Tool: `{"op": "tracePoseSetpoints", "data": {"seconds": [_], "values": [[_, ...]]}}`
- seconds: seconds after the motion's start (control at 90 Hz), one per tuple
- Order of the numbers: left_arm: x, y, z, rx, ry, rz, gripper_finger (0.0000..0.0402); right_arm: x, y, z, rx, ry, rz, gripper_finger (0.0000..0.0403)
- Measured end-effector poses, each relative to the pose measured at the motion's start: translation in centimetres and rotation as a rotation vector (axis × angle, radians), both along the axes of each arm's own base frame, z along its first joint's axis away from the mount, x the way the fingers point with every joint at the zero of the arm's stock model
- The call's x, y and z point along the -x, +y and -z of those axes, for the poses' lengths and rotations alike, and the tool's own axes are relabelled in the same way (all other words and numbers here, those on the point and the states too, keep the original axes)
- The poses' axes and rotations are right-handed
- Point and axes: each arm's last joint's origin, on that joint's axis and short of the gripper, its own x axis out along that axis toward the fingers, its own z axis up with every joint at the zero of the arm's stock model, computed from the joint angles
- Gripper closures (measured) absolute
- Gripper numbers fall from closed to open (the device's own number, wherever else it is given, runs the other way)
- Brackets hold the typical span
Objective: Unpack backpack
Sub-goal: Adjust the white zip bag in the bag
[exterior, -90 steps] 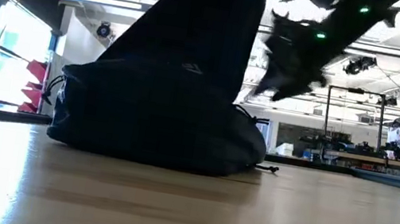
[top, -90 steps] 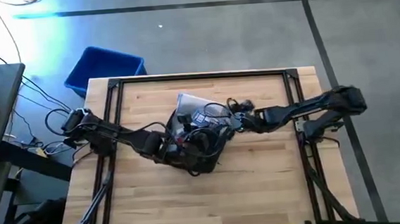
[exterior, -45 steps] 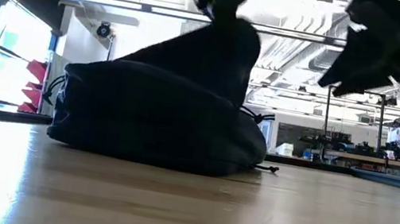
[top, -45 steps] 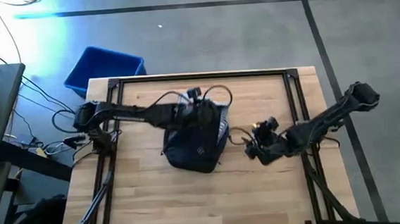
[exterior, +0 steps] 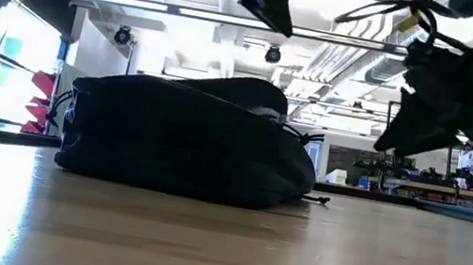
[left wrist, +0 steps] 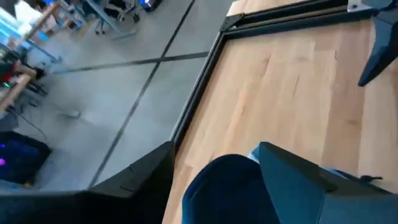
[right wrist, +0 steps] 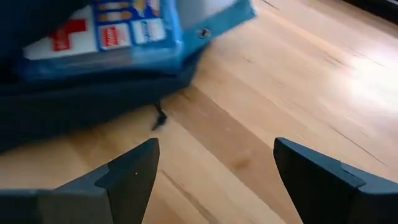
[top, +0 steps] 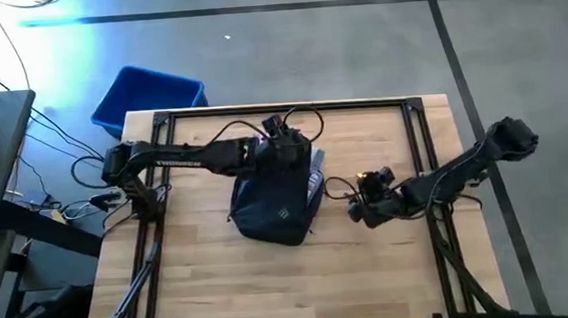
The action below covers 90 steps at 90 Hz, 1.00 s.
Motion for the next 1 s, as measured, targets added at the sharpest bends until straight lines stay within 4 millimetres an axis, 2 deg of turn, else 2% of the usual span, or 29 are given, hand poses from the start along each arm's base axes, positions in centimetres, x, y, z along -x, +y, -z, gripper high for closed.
{"op": "tracePoseSetpoints", "data": {"seconds": [0.133,0.256,0.367,0.467,0.567,0.644,0.711,0.8,0.911,1.0], "values": [[0.3,-2.7,-0.8,0.008,-0.013,0.006,0.0188,-0.7,-0.4,-0.3,0.007,-0.010,-0.041,0.0100],[1.4,-6.3,-0.2,0.131,0.044,0.051,0.0188,-1.3,-2.6,-0.8,0.032,0.013,0.015,0.0100],[3.6,-9.4,2.2,0.281,0.168,0.002,0.0188,-2.1,-6.1,-1.2,0.017,0.047,0.057,0.0100],[6.0,-12.3,4.7,0.402,0.230,-0.110,0.0188,-3.1,-9.7,-1.8,0.000,-0.021,0.064,0.0100],[8.4,-15.5,7.5,0.446,0.216,-0.186,0.0188,-4.0,-13.0,-2.2,-0.002,-0.127,0.043,0.0100],[10.4,-17.3,9.8,0.431,0.176,-0.234,0.0188,-4.8,-14.7,-1.7,-0.040,-0.193,-0.016,0.0100],[11.8,-17.9,11.9,0.425,0.131,-0.283,0.0188,-5.5,-15.3,-0.4,-0.066,-0.193,-0.035,0.0100],[13.5,-17.8,14.5,0.398,0.076,-0.343,0.0188,-6.6,-15.6,1.6,-0.083,-0.115,-0.028,0.0104],[14.6,-16.6,16.5,0.358,0.040,-0.404,0.0188,-8.8,-15.0,3.0,-0.109,-0.009,-0.092,0.0107],[14.5,-14.8,17.2,0.312,0.060,-0.452,0.0188,-10.4,-13.4,3.7,-0.150,0.119,-0.193,0.0108]]}}
